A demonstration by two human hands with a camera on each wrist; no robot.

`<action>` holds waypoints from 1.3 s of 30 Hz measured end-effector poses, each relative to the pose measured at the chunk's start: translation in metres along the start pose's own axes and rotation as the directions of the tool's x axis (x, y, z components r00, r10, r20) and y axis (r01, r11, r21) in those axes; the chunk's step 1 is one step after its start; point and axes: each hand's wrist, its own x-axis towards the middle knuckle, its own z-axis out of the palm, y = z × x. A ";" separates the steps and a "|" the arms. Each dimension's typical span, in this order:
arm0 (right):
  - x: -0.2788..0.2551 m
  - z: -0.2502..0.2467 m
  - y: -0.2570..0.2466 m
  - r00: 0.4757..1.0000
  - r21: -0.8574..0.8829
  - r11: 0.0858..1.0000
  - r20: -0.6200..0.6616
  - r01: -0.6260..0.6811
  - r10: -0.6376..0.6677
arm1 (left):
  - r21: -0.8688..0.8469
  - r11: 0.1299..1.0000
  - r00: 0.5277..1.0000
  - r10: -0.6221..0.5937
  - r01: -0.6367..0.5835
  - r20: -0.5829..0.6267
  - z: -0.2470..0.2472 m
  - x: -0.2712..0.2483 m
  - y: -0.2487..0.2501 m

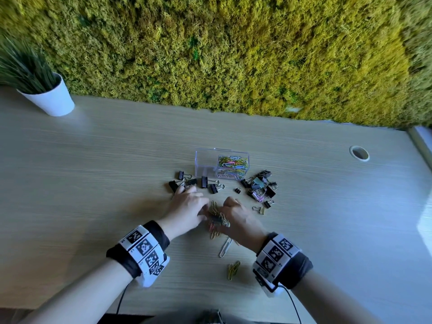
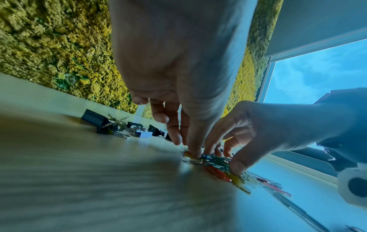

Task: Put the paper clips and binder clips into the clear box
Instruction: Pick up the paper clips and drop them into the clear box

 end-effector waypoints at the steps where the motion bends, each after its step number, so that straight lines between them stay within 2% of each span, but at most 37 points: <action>1: 0.002 0.000 0.001 1.000 0.004 1.000 -0.016 0.007 -0.007 | 0.004 1.000 1.000 0.005 -0.005 -0.016 -0.001 0.000 -0.001; 3: 0.005 0.001 0.003 0.999 0.007 1.000 -0.042 0.015 -0.015 | 0.006 1.000 1.000 0.024 -0.024 -0.010 -0.001 -0.001 -0.003; 7: 0.005 -0.001 0.008 0.999 0.027 0.999 -0.044 0.023 -0.022 | 0.021 0.998 0.994 0.063 -0.065 0.087 0.001 0.001 0.000; 9: 0.000 -0.008 0.009 0.998 0.072 0.997 -0.070 0.002 0.004 | 0.024 0.998 0.995 0.057 -0.059 0.080 0.002 0.003 0.001; 12: -0.010 -0.017 0.017 0.983 0.127 0.981 -0.089 -0.148 0.160 | 0.041 0.999 0.999 0.028 -0.028 0.016 0.002 0.001 0.000; 14: -0.015 -0.018 0.025 0.962 0.087 0.963 -0.072 -0.255 0.262 | 0.071 0.997 1.000 0.014 -0.014 -0.006 0.003 0.000 -0.001; 17: -0.015 -0.014 0.025 0.952 0.039 0.953 -0.034 -0.301 0.303 | 0.041 0.999 1.000 0.009 -0.010 0.018 0.006 0.003 0.002; 21: -0.007 -0.009 0.009 0.975 0.085 0.972 -0.019 -0.220 0.223 | -0.047 0.994 0.995 0.097 -0.096 0.036 0.012 0.005 0.013; 26: -0.002 -0.018 0.016 0.983 0.167 0.975 -0.080 -0.148 0.163 | -0.177 0.982 0.993 0.039 -0.058 -0.109 0.006 0.001 0.000; 29: -0.001 -0.027 0.020 0.991 0.104 0.986 -0.009 -0.131 0.132 | -0.207 0.978 0.986 0.002 -0.037 -0.165 -0.001 -0.002 -0.013; 34: 0.008 -0.031 0.021 0.995 -0.066 0.998 0.103 -0.006 0.013 | -0.201 0.979 0.979 -0.002 -0.040 -0.205 -0.003 -0.003 -0.019; 39: 0.016 -0.029 0.013 0.978 -0.083 0.996 0.206 -0.025 0.041 | -0.189 0.981 0.982 0.015 -0.051 -0.186 0.001 -0.006 -0.016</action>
